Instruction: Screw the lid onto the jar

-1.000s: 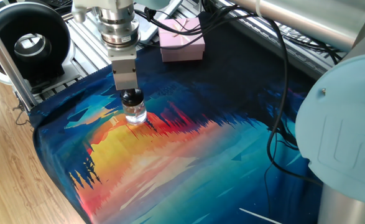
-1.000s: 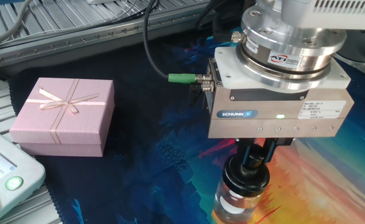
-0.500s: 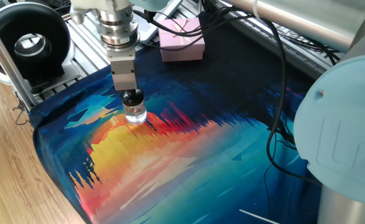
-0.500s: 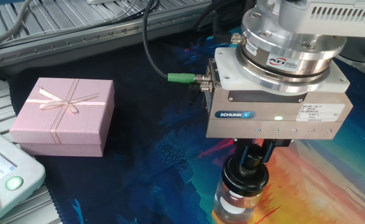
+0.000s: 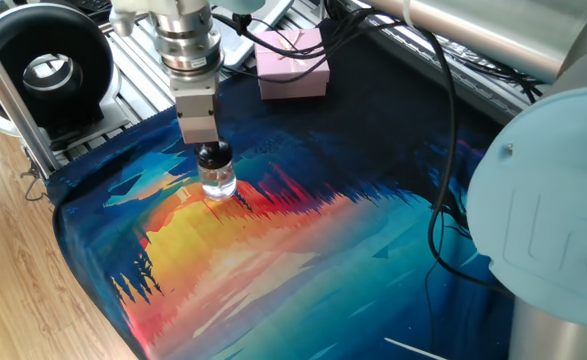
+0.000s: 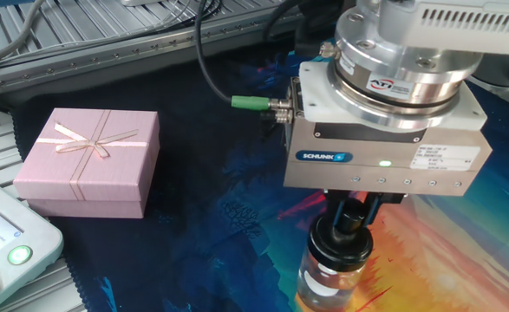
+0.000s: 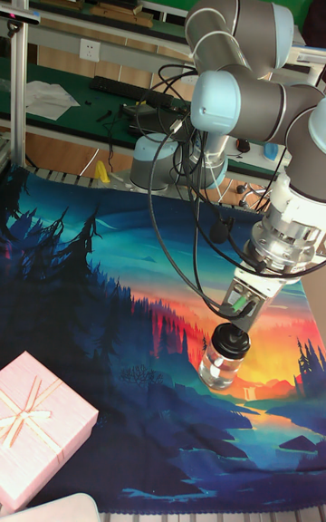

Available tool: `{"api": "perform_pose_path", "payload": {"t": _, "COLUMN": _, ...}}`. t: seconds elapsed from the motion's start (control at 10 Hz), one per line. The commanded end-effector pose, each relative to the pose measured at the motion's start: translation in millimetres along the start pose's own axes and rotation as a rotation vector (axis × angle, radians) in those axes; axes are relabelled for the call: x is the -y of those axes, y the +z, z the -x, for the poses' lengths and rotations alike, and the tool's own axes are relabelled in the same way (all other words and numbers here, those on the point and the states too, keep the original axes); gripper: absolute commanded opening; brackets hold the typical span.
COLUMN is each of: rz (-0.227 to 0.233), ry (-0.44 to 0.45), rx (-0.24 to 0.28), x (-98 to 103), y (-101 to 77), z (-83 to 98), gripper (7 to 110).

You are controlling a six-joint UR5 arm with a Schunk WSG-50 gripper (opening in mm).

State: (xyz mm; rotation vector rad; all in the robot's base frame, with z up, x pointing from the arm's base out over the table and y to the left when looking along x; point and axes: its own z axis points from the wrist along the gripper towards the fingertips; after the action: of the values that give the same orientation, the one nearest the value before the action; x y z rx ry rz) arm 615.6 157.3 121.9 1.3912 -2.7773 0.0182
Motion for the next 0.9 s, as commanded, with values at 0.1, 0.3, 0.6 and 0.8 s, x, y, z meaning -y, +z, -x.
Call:
{"api": "perform_pose_path", "payload": {"t": 0.1, "rz": 0.011, "ry": 0.065, "rx": -0.012, "x": 0.8, "y": 0.7, "z": -1.4, "gripper": 7}}
{"api": "perform_pose_path", "payload": {"t": 0.3, "rz": 0.009, "ry": 0.088, "rx": -0.022, "x": 1.2, "y": 0.2, "z": -2.5, "gripper": 7}}
{"api": "perform_pose_path", "payload": {"t": 0.6, "rz": 0.014, "ry": 0.114, "rx": -0.017, "x": -1.1, "y": -2.1, "z": 2.3, "gripper": 7}}
{"api": "perform_pose_path", "payload": {"t": 0.8, "rz": 0.013, "ry": 0.129, "rx": -0.016, "x": 0.0, "y": -0.7, "z": 2.9, "gripper": 7}}
